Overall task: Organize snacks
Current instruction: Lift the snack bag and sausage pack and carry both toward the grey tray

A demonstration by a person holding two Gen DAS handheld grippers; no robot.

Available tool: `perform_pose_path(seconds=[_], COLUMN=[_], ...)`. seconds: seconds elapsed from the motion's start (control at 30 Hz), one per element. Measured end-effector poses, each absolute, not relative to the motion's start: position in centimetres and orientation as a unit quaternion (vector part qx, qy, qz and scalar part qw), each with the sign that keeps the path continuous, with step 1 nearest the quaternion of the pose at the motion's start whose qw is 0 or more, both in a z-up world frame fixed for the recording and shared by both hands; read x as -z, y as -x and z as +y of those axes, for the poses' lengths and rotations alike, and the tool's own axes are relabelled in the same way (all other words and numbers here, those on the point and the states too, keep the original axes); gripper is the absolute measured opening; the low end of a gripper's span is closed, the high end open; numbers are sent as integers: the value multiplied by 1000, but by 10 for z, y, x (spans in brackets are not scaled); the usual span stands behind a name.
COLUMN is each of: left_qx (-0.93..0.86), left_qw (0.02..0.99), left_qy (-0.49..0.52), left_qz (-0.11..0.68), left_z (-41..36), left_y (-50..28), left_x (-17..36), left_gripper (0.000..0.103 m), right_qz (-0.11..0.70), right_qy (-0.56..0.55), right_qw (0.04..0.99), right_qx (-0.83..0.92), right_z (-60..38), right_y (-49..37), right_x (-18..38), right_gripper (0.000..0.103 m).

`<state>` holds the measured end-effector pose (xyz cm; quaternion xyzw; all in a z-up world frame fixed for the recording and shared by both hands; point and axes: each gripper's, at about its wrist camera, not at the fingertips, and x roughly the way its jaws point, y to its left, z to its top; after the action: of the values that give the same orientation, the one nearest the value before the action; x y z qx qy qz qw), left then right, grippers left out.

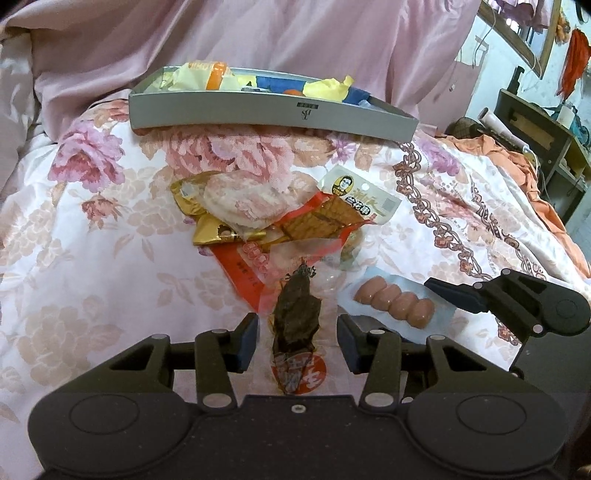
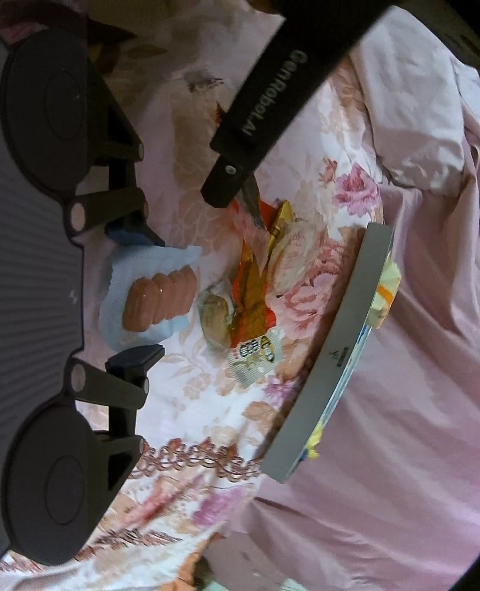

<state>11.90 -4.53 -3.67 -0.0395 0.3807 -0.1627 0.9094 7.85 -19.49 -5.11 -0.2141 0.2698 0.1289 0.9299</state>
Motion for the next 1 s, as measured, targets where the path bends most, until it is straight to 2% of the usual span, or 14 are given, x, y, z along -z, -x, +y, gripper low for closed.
perform_pose_path(seconds=[0.17,0.33,0.37,0.43,0.47,0.5,0.67,0.8,1.0], left_qx=[158,151,150,148,147,147,143,140,139], left_qw=[912,911,911,911,911,911,910,909,909], left_qy=[40,44,45,46,48,49,56,61,62], left_qz=[376,380,381,382,382,381,385,389,388], left_z=[-43,-40,-39,-38,-37,-36,-32,-30,-30], left_y=[-114,-113,-113,-114,-115,-116,-119,-122,-123], left_x=[34,36,36,37,38,38,43,46,46], left_gripper=[48,48,48,48,48,48,48,48,48], right_qz=[258,291,297,308,312,312,315,344,325], right_qy=[235,179,159,106,74,52,46,37,69], right_qw=[929,929,930,932,932,932,930,918,924], right_qx=[-124,-145,-148,-159,-170,-178,-184,-193,-192], right_z=[-191,-201,-204,-214,-220,-224,-226,-225,-215], right_y=[-74,-81,-83,-88,-91,-94,-110,-119,-110], right_x=[50,51,50,46,45,44,48,60,61], right_gripper=[53,56,59,73,83,85,83,65,61])
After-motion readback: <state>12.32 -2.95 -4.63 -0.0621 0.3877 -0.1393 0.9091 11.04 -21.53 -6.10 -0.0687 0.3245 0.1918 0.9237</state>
